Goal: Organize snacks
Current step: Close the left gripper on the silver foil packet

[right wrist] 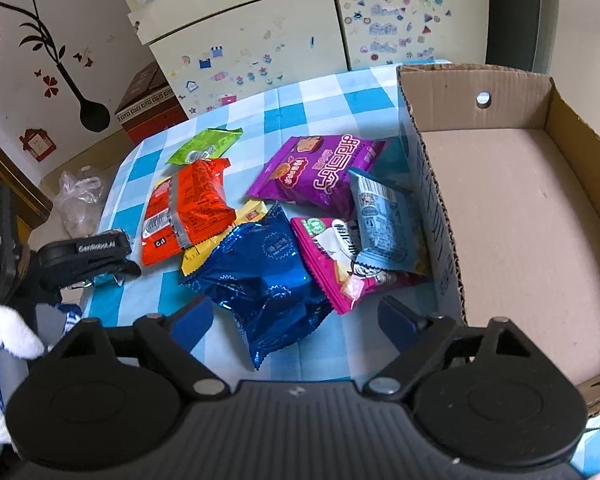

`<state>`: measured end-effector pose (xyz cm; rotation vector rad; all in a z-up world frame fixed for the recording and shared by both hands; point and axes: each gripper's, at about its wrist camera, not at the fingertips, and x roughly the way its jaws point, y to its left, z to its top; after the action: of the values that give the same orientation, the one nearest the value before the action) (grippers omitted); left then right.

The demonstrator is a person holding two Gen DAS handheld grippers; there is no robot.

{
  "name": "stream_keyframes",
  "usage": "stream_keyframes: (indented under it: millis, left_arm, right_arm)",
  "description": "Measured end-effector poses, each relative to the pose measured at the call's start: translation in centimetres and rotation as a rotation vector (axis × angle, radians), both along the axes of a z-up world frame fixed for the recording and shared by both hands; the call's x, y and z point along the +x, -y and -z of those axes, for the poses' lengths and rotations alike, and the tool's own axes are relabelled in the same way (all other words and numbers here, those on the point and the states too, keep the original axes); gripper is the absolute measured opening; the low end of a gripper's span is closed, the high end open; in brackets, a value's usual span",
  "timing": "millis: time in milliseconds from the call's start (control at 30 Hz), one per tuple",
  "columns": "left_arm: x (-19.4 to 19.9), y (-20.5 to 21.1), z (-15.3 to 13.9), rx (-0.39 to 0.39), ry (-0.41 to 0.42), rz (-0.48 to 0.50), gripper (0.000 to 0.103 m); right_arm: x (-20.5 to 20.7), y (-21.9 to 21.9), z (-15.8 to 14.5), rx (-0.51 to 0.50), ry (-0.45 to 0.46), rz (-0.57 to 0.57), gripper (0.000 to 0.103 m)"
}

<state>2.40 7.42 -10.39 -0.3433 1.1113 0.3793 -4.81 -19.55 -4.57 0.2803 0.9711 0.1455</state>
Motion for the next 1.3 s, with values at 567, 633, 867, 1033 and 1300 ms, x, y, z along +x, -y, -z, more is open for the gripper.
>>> stream_keyframes:
  millis: [567,633,867,1033,1300]
  left_arm:
    - [2.6,-1.0,-0.3,0.019,0.05,0.022,0.103]
    - [2.5,-0.9,-0.1,0.015,0.062,0.023,0.101]
    - [1.5,0.7,-0.4,0.064,0.09,0.088,0.087]
    - [0.3,2.1,-0.6,0.088,0.066,0.144,0.086]
    - [-3.2,4.2,-0.6,0.068,0.046,0.201,0.086]
  right_arm:
    - [0.0,0.2,-0.2,0.039,-0.003,0.018,0.089]
    - [0.1,0.2,-0.2,0.046,-0.006,0.026,0.089]
    - [0.4,0.1,0.2,0.058,-0.013,0.028,0.086]
    - [0.8,0.6,0.6,0.086,-0.009,0.048,0.079]
    - [1.8,0.9,1.4,0.154,0.012,0.07,0.074]
